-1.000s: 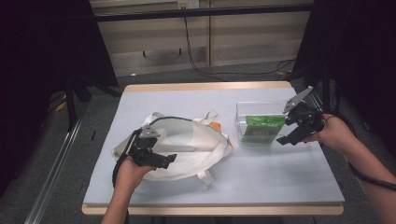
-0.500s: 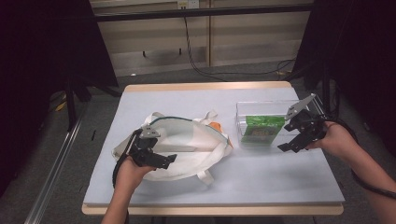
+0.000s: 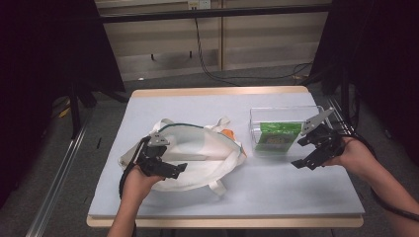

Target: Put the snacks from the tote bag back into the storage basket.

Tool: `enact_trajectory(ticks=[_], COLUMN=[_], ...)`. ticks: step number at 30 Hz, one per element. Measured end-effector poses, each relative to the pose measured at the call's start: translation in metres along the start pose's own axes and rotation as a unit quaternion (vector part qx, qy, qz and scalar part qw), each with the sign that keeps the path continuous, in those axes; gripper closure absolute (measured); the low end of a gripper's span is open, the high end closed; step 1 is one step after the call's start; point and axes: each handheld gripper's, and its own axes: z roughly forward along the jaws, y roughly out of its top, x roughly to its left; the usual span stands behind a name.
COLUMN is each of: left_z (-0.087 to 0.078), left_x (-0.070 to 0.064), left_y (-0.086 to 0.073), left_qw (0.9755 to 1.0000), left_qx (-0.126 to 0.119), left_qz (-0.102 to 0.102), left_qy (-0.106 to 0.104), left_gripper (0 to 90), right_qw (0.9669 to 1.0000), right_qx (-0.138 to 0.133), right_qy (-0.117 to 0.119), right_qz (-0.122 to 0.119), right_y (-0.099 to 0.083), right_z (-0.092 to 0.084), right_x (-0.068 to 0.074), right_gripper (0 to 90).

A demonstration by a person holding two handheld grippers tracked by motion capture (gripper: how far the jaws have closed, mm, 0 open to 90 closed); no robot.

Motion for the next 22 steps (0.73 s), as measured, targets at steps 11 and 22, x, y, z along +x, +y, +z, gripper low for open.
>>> enact_trajectory(ticks=[11,22], left_z=[0.000,-0.001], left_x=[0.000,0.000], left_y=[0.000,0.001], left_qw=[1.0000,1.0000], left_qx=[-0.001,-0.001], left_qz=[0.000,0.000], left_qy=[0.001,0.003], left_gripper=[3.2,3.2], right_qw=[0.9998,0.9995], right_qx=[-0.014,-0.026], right_qy=[0.011,0.010], right_qz=[-0.007,-0.016], right_y=[-0.008,-0.018], right_z=[0.009,0.025], right_x=[0.011,0.021], right_gripper=[15.2,14.1])
